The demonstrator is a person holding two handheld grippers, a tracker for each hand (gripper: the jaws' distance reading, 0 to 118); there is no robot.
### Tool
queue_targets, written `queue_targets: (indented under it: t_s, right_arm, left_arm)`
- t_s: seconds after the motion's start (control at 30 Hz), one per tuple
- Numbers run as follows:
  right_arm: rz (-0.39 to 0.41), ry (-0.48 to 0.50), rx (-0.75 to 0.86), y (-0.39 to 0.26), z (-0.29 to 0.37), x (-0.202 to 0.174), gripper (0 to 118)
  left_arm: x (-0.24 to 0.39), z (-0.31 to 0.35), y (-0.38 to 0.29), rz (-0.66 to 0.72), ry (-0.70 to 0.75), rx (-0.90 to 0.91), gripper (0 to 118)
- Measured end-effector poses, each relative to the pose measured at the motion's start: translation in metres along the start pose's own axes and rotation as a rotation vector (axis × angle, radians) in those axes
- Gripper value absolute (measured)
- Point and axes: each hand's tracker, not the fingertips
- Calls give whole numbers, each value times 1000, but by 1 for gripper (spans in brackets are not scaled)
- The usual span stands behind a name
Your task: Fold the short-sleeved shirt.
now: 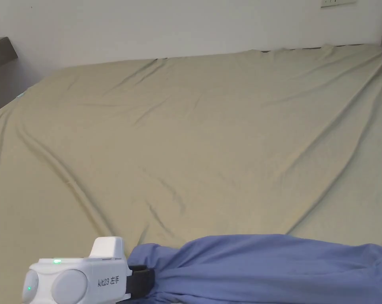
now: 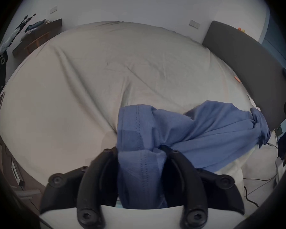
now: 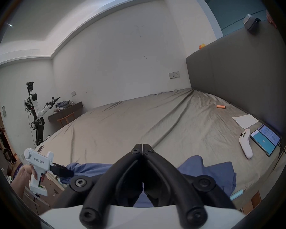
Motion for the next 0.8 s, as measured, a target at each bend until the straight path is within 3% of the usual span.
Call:
queue_targets:
  t_s: [0.03, 0.07, 0.1, 0.13, 0.2, 0.27, 0.43, 0.6, 0.8]
  right_arm:
    - [8, -4, -2, 0, 2, 1, 0]
    - [14, -8, -6, 0, 5, 2, 0]
    - [16, -14, -4, 0, 7, 3, 0]
    - [14, -18, -3, 0, 10, 6, 0]
    - [-1, -27, 4, 1, 12, 11, 0]
    - [-12, -36, 15, 3, 15, 16, 0]
    - [-23, -90, 41, 5, 24, 27, 0]
    - [-42, -152, 78, 5, 34, 35, 0]
    - [-60, -167, 92, 7, 38, 41, 0]
  left_arm:
    - [-1, 7, 2, 23, -20, -8, 34]
    - [-2, 12, 3, 39, -24, 3, 18]
    - [-1, 19, 3, 43, -103, 53, 15]
    - [3, 25, 4, 78, -101, 79, 14]
    - [8, 28, 7, -29, -73, 83, 14]
    - [16, 28, 12, -30, -58, 79, 14]
    - [33, 38, 31, -8, -185, 153, 14]
    - [109, 60, 51, -232, -193, 247, 14]
    - [212, 29, 33, -439, -343, 152, 14]
